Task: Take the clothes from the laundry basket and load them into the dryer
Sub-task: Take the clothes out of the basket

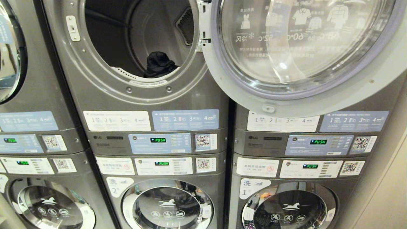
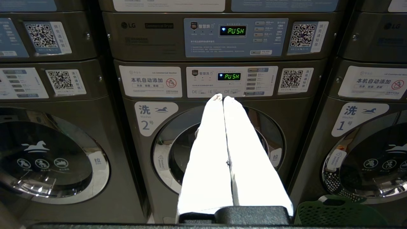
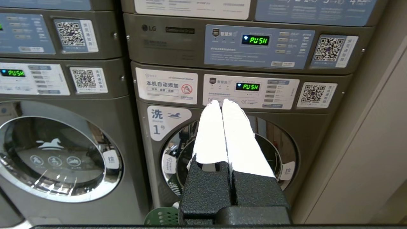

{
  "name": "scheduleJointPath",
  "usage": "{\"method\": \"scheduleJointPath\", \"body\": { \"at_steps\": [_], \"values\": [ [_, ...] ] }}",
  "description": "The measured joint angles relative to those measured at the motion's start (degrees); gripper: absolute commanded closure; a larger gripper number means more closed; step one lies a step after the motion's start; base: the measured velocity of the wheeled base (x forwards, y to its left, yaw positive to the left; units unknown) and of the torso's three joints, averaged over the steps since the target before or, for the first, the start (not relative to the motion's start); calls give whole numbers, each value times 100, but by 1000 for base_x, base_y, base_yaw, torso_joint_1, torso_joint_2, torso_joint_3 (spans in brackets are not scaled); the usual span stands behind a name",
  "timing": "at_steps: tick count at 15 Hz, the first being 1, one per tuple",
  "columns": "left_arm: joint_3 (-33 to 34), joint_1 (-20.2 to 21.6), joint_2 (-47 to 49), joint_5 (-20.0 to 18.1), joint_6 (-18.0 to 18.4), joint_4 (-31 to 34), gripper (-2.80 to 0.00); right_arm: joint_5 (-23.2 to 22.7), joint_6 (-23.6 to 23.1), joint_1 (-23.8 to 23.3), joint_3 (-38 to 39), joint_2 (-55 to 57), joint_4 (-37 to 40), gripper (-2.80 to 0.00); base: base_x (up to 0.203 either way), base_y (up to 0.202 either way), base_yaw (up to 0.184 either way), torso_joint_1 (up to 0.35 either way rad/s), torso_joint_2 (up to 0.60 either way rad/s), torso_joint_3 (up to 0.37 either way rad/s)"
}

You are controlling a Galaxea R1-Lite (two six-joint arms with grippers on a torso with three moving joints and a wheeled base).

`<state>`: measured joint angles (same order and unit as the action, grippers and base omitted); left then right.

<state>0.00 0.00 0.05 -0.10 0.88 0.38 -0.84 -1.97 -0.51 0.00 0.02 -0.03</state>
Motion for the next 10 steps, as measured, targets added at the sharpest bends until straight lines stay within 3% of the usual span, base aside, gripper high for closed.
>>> {"method": "scheduleJointPath", "body": {
  "at_steps": [10],
  "values": [
    [0, 0, -2, 0, 1, 0, 0, -6, 15, -1, 0, 0, 47, 0, 0, 0, 0, -61, 140, 77]
  ]
}}
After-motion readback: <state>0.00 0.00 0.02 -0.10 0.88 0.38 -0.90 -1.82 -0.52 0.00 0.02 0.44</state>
